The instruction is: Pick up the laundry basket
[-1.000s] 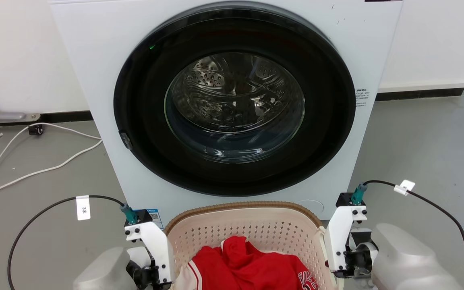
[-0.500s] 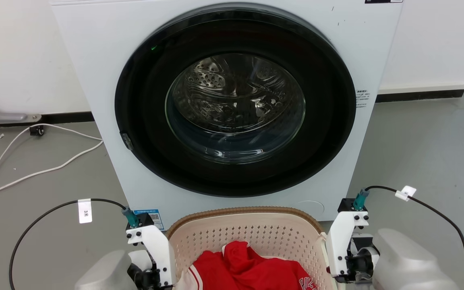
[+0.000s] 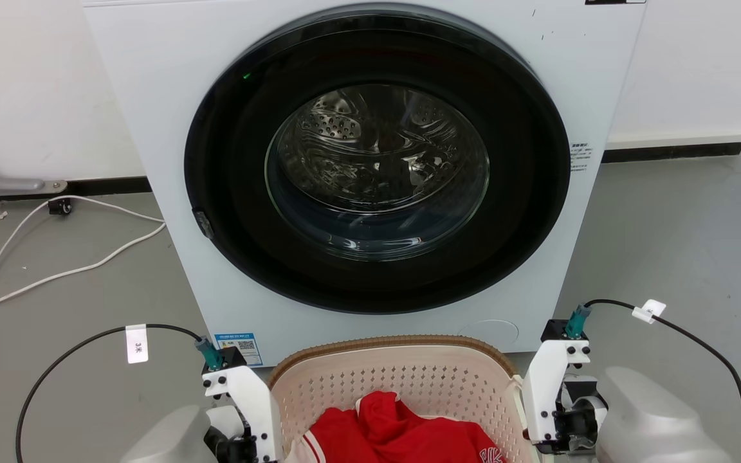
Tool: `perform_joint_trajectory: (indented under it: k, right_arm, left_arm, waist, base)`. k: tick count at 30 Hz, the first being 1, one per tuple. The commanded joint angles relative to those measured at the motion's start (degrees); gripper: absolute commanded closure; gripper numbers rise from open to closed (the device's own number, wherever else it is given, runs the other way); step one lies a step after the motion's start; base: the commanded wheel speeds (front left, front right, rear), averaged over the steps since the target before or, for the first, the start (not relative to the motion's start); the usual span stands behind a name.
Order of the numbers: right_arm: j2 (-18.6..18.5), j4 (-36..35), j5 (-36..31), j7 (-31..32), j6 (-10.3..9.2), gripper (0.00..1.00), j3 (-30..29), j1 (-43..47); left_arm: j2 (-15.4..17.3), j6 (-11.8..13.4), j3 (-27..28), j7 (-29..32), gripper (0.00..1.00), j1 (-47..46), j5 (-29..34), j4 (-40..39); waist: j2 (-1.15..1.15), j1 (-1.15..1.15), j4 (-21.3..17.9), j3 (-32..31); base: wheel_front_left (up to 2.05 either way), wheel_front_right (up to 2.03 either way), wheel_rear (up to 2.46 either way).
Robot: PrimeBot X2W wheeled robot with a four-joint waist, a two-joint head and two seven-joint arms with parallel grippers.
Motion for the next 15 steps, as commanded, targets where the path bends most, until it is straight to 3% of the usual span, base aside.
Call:
perform_joint_trajectory:
  k: [1,15]
  right_arm:
    - [1.3,-0.4,-0.3,0.2,0.65,1.0,-0.4,0.7]
    - [1.3,-0.5,-1.5,0.5,0.65,1.0,-2.1,1.2]
  left_arm:
    - [-2.0,-0.9,0.0,0.3,1.0,0.3,-0.9,-0.9]
    - [-2.2,-1.0,-0.6,0.0,1.0,0.2,-2.0,-0.6]
  waist:
    - [0.0,0.0,0.0,0.0]
    - [0.0,0.0,0.1,-0.1]
  base:
    - [0.0,0.0,0.0]
    - [0.0,0.0,0.0]
